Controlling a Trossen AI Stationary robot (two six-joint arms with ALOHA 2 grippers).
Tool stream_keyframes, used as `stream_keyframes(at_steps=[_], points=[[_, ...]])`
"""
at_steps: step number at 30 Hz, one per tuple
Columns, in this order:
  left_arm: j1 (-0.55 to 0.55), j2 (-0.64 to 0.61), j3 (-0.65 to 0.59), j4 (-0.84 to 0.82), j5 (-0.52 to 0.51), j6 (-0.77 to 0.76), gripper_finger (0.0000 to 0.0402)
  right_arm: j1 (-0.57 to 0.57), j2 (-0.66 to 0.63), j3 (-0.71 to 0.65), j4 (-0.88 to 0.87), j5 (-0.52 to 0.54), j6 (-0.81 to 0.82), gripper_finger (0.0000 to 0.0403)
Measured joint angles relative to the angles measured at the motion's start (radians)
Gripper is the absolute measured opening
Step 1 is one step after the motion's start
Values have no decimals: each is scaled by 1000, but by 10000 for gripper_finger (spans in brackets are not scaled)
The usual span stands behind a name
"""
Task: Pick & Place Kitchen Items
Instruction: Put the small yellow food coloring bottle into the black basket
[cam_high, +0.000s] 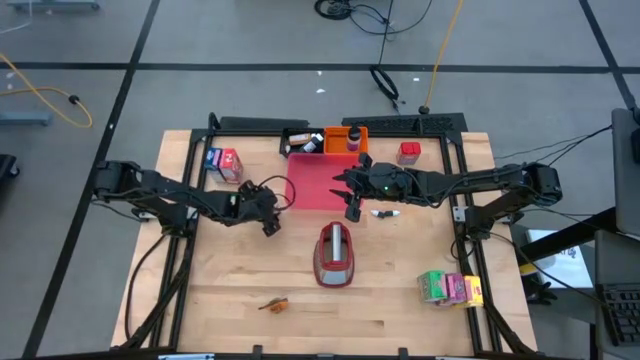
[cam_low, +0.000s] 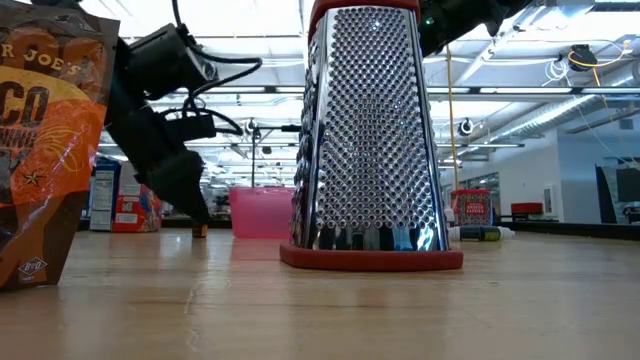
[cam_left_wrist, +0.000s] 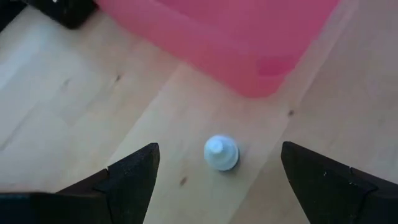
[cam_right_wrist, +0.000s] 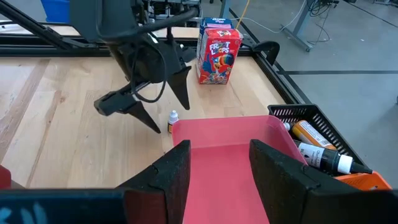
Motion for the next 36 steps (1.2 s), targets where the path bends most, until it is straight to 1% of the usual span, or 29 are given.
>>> stream_keyframes(at_steps=[3, 6, 11, 15, 18, 22, 25, 30, 36], points=[[13, 0, -19, -5, 1, -8, 323, 0, 0, 0, 0, 0, 0, 155], [29, 0, -29, 26, 11, -4, 290, 0, 0, 0, 0, 0, 0, 155], [57, 0, -40, 123, 51, 34, 221, 0, 0, 0, 0, 0, 0, 155], [83, 0, -41, 122, 102, 49, 165, 0, 0, 0, 0, 0, 0, 155], [99, 0, -41, 119, 135, 49, 114, 0, 0, 0, 0, 0, 0, 155], [105, 0, -41, 129, 137, 55, 46, 0, 0, 0, 0, 0, 0, 155], [105, 0, -42, 146, 140, 56, 45, 0, 0, 0, 0, 0, 0, 155], [105, 0, -41, 151, 176, 38, 45, 0, 0, 0, 0, 0, 0, 155], [107, -22, -33, 123, 174, 20, 45, 0, 0, 0, -1, 0, 0, 155]])
